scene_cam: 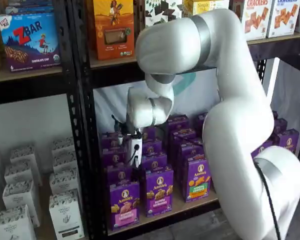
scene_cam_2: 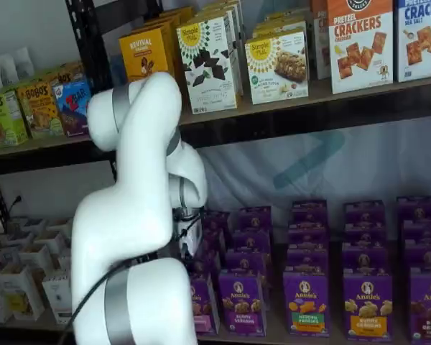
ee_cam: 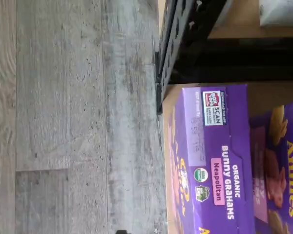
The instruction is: Pick up the purple box with a pink patch in the middle, on the bottom shelf, the first box from the left
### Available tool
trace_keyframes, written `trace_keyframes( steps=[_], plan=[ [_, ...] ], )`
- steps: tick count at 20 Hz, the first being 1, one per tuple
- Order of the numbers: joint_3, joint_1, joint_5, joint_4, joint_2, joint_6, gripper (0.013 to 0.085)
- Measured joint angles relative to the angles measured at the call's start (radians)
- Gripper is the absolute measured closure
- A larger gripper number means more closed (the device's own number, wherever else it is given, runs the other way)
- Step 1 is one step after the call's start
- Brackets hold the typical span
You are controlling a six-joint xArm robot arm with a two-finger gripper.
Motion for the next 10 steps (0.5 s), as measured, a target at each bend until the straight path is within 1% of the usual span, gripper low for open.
trace_keyframes(
  steps=[1, 2, 3, 4, 7, 10],
  plan=[
    [-0.002, 0.0, 0.003, 0.017, 0.001, -0.016, 0.013],
    [-0.014, -0.001, 0.015, 0.072, 0.01, -0.063, 0.013],
    [-0.022, -0.002, 0.021, 0.097, 0.019, -0.086, 0.013],
    [-0.03, -0.003, 0.024, 0.109, 0.026, -0.096, 0.013],
    [-0.048, -0.004, 0.027, 0.116, 0.044, -0.104, 0.013],
    [-0.065, -0.004, 0.025, 0.114, 0.062, -0.103, 0.013]
  ],
)
